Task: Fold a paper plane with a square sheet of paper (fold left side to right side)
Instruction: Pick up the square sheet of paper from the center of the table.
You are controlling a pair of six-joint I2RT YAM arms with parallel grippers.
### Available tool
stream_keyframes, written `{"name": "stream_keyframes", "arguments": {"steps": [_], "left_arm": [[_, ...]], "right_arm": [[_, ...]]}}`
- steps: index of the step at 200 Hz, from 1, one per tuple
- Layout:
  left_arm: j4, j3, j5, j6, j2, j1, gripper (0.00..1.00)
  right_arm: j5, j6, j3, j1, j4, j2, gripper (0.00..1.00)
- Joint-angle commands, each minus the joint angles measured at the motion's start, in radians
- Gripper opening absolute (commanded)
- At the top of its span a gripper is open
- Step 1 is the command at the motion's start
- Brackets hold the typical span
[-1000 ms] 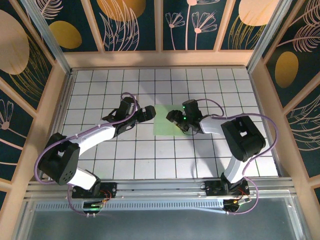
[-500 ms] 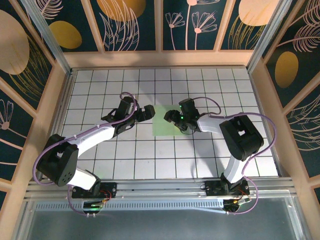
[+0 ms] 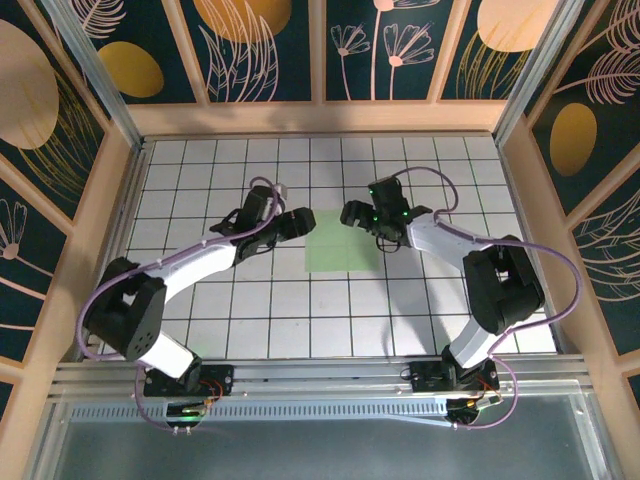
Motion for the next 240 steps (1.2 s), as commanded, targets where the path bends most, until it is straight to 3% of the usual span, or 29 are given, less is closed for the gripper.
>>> {"name": "stream_keyframes", "arguments": {"steps": [1, 46, 98, 169, 240], "left_arm": [[0.016, 0.028, 0.165, -0.012, 0.072, -0.003, 0.60], [-0.011, 0.081, 0.262, -0.010, 0.207, -0.007, 0.38], [-0.064, 0.094, 0.259, 0.031, 0.287, -0.023, 0.23], [-0.102, 0.080, 0.204, 0.046, 0.329, -0.024, 0.17], [-0.082, 0.055, 0.181, 0.033, 0.338, -0.025, 0.13]], "right_arm": [[0.070, -0.127, 0.053, -0.012, -0.092, 0.032, 0.99], [0.061, -0.194, 0.164, -0.001, -0.140, 0.180, 0.99], [0.118, -0.249, 0.301, 0.018, -0.193, 0.324, 0.99], [0.136, -0.285, 0.406, 0.028, -0.233, 0.431, 0.99], [0.110, -0.250, 0.338, 0.055, -0.239, 0.407, 0.96]]}}
